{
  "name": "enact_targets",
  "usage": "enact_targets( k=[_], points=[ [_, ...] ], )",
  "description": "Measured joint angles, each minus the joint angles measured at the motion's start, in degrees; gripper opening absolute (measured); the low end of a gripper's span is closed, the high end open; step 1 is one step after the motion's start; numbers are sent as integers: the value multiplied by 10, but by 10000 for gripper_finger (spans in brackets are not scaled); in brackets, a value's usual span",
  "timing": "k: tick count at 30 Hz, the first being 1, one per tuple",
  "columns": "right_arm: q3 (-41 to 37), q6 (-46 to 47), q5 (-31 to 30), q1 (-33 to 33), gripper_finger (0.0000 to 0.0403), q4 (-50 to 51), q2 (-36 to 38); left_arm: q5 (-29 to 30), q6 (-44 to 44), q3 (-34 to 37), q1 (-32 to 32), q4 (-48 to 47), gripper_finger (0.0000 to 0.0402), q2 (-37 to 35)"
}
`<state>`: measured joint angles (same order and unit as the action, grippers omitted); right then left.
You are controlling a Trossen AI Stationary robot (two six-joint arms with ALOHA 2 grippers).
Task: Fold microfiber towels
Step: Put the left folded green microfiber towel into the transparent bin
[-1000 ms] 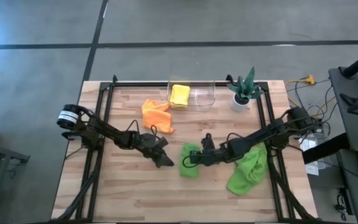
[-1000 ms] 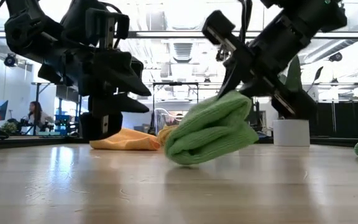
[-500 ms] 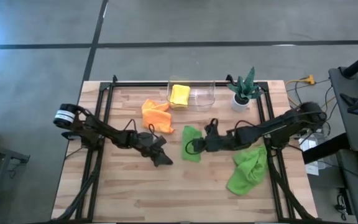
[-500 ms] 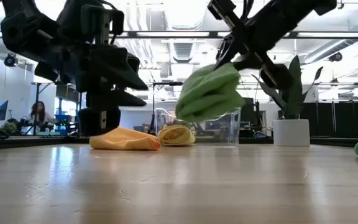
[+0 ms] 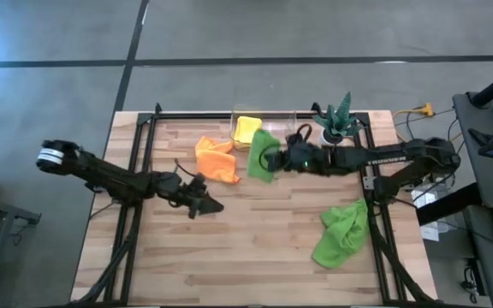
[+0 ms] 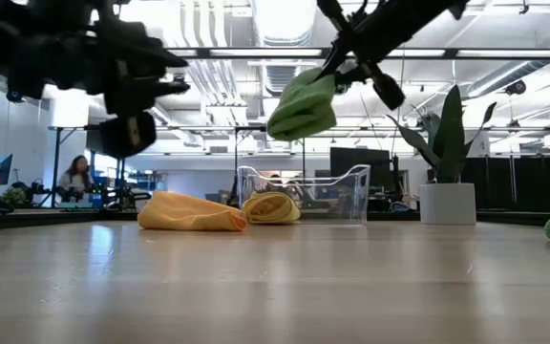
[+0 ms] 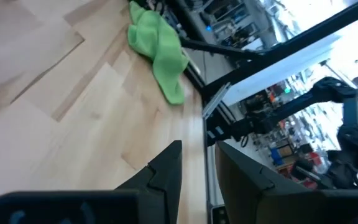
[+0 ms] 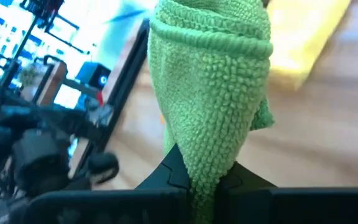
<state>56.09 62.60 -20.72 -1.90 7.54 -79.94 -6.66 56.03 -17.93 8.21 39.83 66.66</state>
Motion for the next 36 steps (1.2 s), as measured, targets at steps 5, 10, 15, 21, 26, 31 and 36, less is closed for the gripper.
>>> enact_targets(
  k=[5,10,15,21,26,31,36],
  points=[
    [37,-54,52,-74,9,12,-14,9,0,35,0,-3,81,-65],
    [74,-106,104,-146,9,28,-37,14,-23,52,0,-5,81,-104],
    [103,-145,169,-217,9,37,-72,45,-38,54,0,-3,81,-115],
    [134,-175,245,-277,9,37,-128,92,-41,54,0,-1,81,-113],
    [140,-177,267,-305,9,52,-156,126,-41,54,0,-1,81,-113],
    [140,-183,267,-319,9,89,-167,150,-40,54,0,0,81,-113],
    [139,-187,267,-325,9,114,-175,178,-41,54,0,1,81,-111]
  ],
)
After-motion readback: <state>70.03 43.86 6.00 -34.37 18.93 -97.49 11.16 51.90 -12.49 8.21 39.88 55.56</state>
